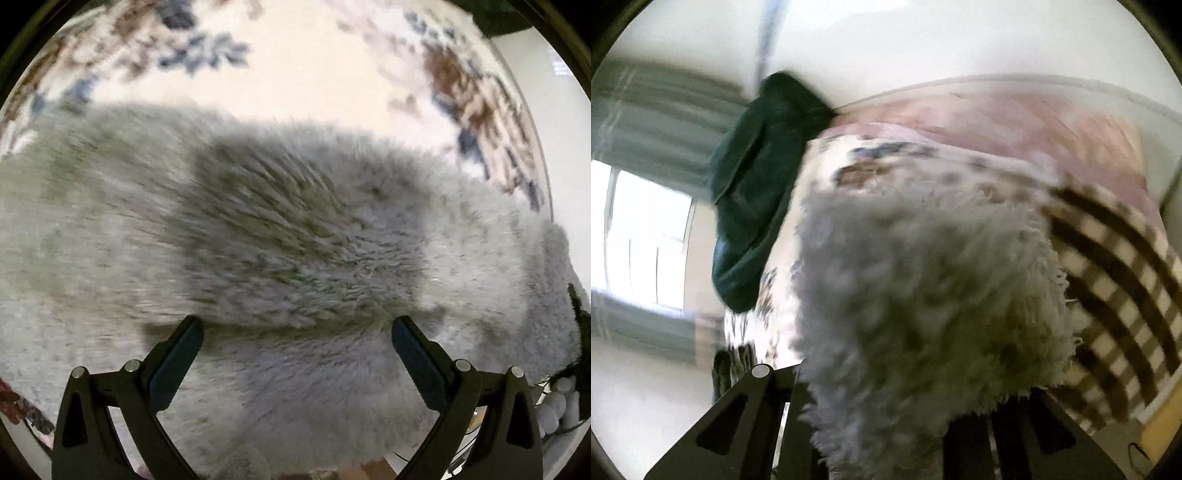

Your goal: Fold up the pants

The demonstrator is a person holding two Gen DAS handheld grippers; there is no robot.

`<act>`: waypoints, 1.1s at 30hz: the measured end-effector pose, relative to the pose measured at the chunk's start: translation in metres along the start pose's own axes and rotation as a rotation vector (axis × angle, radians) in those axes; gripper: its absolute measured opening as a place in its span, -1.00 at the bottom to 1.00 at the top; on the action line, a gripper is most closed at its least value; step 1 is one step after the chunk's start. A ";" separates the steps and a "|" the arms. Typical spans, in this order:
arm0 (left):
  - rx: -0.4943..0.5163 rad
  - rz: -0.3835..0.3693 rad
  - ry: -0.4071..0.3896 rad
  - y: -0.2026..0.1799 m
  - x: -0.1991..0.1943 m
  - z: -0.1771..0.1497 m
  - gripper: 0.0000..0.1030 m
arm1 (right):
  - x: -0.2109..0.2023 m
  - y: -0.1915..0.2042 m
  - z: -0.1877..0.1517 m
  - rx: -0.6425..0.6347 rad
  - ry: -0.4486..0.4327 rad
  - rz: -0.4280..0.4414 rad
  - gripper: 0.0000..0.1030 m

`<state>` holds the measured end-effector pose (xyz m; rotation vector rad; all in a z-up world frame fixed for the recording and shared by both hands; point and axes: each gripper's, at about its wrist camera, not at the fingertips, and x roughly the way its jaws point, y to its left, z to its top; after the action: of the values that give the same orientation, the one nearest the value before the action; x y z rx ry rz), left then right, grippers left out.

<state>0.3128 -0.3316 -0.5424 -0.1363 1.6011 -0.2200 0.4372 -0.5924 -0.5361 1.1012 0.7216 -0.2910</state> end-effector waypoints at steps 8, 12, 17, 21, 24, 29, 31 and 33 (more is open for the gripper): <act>-0.083 0.002 -0.161 0.089 -0.084 -0.007 1.00 | 0.015 0.166 -0.087 -0.396 0.092 0.023 -0.64; -0.178 0.020 -0.192 0.162 -0.112 -0.016 1.00 | 0.060 0.209 -0.185 -0.558 0.228 0.031 -0.64; -0.274 0.081 -0.204 0.235 -0.127 -0.027 1.00 | 0.128 0.233 -0.312 -0.764 0.435 -0.058 -0.60; -0.347 0.098 -0.210 0.285 -0.139 -0.041 1.00 | 0.150 0.250 -0.396 -0.956 0.607 -0.166 0.26; -0.372 0.083 -0.223 0.301 -0.147 -0.044 1.00 | 0.126 0.267 -0.418 -1.000 0.656 -0.086 0.63; -0.308 0.007 -0.266 0.286 -0.164 -0.028 1.00 | 0.081 0.274 -0.390 -0.919 0.635 -0.049 0.68; -0.251 -0.048 -0.285 0.265 -0.168 -0.018 1.00 | 0.067 0.263 -0.365 -0.843 0.601 -0.095 0.68; -0.183 -0.093 -0.273 0.237 -0.161 -0.005 1.00 | 0.057 0.243 -0.333 -0.760 0.553 -0.165 0.68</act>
<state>0.3264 -0.0645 -0.4388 -0.3680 1.3418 -0.1203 0.4851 -0.1814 -0.4877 0.3812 1.2841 0.1641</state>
